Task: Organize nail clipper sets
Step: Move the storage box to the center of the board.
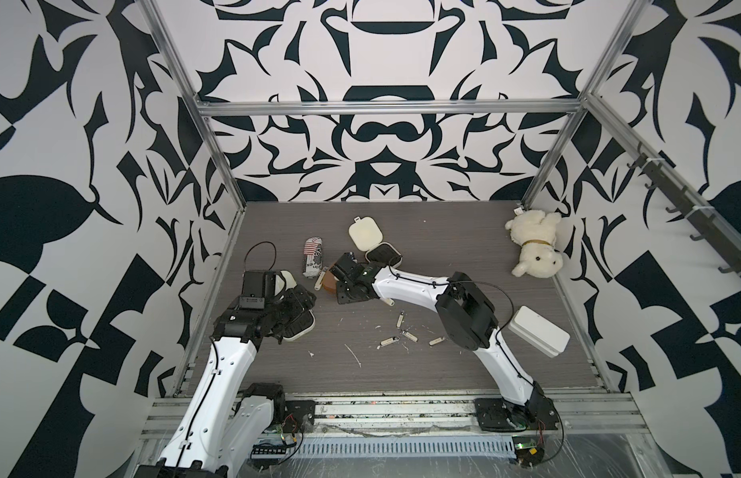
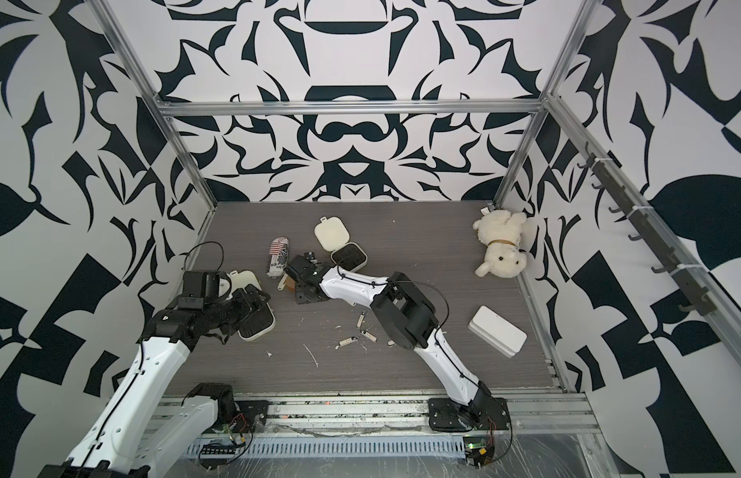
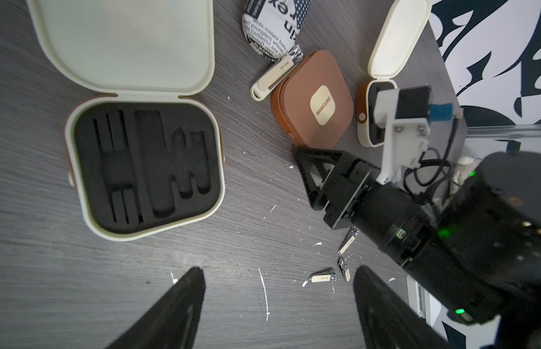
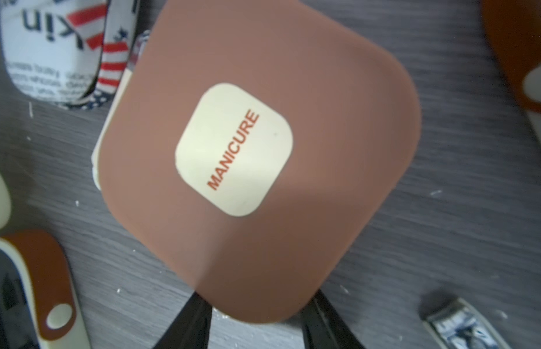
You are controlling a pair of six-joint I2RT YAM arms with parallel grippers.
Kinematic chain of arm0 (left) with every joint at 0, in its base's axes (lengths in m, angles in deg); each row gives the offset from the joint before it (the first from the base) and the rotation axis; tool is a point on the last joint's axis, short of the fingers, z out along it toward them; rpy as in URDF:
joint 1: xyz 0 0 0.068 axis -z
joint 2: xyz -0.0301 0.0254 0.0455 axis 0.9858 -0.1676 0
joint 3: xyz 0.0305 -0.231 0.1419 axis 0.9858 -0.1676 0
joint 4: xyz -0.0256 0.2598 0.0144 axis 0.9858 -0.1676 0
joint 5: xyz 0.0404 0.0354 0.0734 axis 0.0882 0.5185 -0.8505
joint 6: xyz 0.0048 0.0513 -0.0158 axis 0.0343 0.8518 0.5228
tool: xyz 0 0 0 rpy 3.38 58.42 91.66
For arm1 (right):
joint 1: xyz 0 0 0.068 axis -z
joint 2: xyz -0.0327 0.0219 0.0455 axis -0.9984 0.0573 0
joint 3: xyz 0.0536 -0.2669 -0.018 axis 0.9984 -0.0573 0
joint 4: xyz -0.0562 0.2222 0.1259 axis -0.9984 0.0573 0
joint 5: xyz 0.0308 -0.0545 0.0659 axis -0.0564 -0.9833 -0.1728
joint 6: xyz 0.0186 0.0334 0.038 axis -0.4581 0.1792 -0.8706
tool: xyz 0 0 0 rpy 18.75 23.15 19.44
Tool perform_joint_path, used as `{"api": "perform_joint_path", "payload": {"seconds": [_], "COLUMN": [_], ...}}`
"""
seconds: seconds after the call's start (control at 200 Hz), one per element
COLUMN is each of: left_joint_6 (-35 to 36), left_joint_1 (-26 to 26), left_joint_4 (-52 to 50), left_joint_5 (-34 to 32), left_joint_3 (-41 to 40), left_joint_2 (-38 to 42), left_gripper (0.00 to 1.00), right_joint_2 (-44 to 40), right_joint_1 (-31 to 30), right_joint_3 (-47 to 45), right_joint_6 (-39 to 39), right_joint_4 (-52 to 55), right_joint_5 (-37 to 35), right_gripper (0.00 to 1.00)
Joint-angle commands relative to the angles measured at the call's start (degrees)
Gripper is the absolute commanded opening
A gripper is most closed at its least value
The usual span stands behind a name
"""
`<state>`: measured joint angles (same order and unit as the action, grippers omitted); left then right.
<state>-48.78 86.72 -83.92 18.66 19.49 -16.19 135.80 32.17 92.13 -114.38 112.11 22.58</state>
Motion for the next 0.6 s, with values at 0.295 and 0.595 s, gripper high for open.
{"api": "perform_joint_path", "payload": {"seconds": [0.295,0.595], "left_joint_6": [-4.45,-4.73], "left_joint_1": [1.55,2.77], "left_joint_4": [9.82,11.98], "left_joint_5": [5.73,5.96], "left_joint_3": [-4.81,-3.30], "left_joint_2": [-4.44,-6.90], "left_gripper": [0.83,1.00], "right_joint_2": [-19.17,-18.65], "right_joint_1": [4.72,16.25], "right_joint_3": [-8.35,-9.82], "right_joint_6": [12.65,18.30], "right_joint_4": [-0.14,2.91], "right_joint_5": [-1.56,-1.83], "right_gripper": [0.53,0.61]}}
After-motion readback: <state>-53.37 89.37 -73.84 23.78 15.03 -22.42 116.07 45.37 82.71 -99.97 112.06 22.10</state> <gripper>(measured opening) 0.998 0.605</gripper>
